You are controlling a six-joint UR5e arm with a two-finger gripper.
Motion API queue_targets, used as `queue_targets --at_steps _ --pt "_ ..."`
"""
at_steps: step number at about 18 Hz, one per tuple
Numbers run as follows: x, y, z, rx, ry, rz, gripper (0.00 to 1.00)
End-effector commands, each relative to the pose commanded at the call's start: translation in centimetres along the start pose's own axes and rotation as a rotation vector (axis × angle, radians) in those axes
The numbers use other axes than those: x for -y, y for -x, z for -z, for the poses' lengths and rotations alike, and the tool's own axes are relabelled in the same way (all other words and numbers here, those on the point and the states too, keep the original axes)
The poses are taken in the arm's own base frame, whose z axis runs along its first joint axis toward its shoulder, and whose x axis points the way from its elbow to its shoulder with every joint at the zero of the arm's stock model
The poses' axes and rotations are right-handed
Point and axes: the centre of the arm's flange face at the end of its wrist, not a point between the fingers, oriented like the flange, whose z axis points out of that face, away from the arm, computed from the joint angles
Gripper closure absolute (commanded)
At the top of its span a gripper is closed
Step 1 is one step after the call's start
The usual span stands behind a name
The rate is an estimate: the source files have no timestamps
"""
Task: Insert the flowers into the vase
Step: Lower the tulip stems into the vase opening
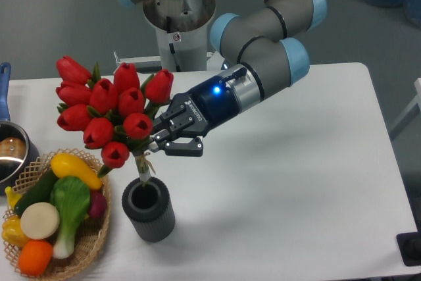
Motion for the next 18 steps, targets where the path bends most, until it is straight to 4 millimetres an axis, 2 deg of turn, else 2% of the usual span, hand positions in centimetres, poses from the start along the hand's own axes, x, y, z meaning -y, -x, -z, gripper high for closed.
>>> queue_targets --at_steps 14,18 --pt "-2.6 1.2 0.1 0.001 -0.002 0.043 0.83" --pt "-2.7 1.2 0.0 0.0 -0.002 0.045 0.83"
